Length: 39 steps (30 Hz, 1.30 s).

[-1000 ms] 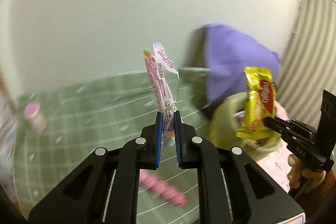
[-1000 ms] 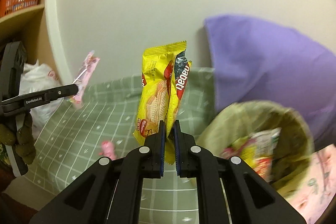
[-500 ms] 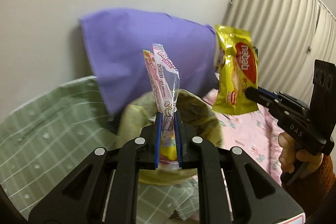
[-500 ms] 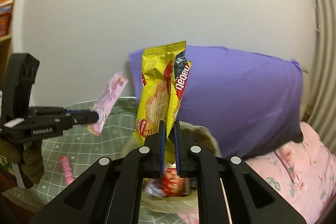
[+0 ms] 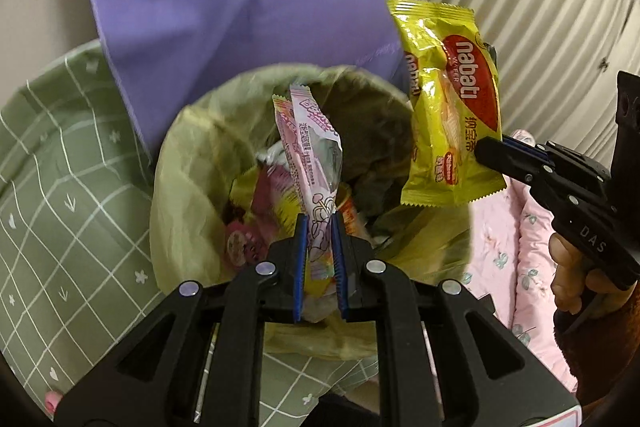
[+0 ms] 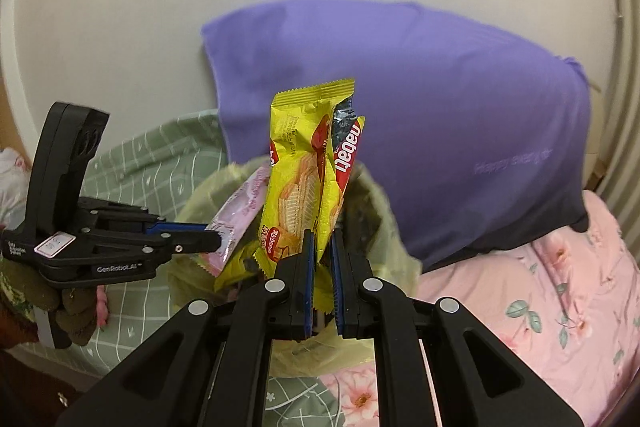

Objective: Collect trash

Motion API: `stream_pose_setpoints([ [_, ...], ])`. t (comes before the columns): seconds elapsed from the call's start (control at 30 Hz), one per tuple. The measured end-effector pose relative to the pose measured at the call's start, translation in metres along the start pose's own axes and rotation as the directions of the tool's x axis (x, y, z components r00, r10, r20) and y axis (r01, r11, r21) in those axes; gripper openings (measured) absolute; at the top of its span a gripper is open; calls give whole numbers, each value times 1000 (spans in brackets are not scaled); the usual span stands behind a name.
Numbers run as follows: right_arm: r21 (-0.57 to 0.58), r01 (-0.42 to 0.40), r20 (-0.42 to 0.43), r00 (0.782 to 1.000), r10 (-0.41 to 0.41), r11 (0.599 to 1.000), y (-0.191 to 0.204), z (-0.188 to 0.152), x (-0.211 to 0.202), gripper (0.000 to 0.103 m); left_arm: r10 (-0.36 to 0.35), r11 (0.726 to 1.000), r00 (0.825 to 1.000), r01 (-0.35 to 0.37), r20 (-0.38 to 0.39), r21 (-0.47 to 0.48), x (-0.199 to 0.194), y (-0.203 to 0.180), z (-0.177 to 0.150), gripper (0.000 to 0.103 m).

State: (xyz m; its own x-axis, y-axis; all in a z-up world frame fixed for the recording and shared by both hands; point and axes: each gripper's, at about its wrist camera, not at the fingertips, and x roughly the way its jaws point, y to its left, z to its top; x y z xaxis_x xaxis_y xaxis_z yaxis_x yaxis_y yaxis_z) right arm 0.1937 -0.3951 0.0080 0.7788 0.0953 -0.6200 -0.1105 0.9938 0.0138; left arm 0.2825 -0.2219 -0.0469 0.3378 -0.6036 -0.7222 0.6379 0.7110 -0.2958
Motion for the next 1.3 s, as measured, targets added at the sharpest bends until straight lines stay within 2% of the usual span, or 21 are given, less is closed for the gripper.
stream_pose_setpoints([
  [0.17,-41,-65,-72,996,62,997,5,-5,33,9,17,999,998,-18,-57,-30,16,17,-8,11],
  [0.4,-103,-144,-150,980,128,984,17,-11,59,9,34,999,997,-35,-69,-16,24,22,-11,11],
  [0.63,-107,-151,-148,980,134,983,13,-10,57,9,56,998,997,-57,-53,-21,22,7,-11,12],
  [1.0,-53,-140,-137,982,131,989,5,-15,53,12,111,990,994,-109,16,-89,-2,10,-19,29],
  [1.07,-40,-127,-138,983,120,991,6,-15,50,16,116,989,993,-112,31,-100,-11,13,-21,33],
  [1.1,-30,-129,-134,983,124,991,8,-15,47,24,117,988,992,-112,39,-106,-14,16,-21,35],
  [1.13,-21,-134,-126,983,130,991,10,-15,43,36,119,987,991,-112,53,-115,-19,16,-22,36],
  [1.17,-18,-134,-121,984,131,991,11,-15,40,40,122,986,990,-112,73,-124,-26,18,-23,39],
  [1.3,-12,-80,-95,992,79,997,19,-17,25,41,140,982,979,-118,147,-145,-54,18,-32,46],
])
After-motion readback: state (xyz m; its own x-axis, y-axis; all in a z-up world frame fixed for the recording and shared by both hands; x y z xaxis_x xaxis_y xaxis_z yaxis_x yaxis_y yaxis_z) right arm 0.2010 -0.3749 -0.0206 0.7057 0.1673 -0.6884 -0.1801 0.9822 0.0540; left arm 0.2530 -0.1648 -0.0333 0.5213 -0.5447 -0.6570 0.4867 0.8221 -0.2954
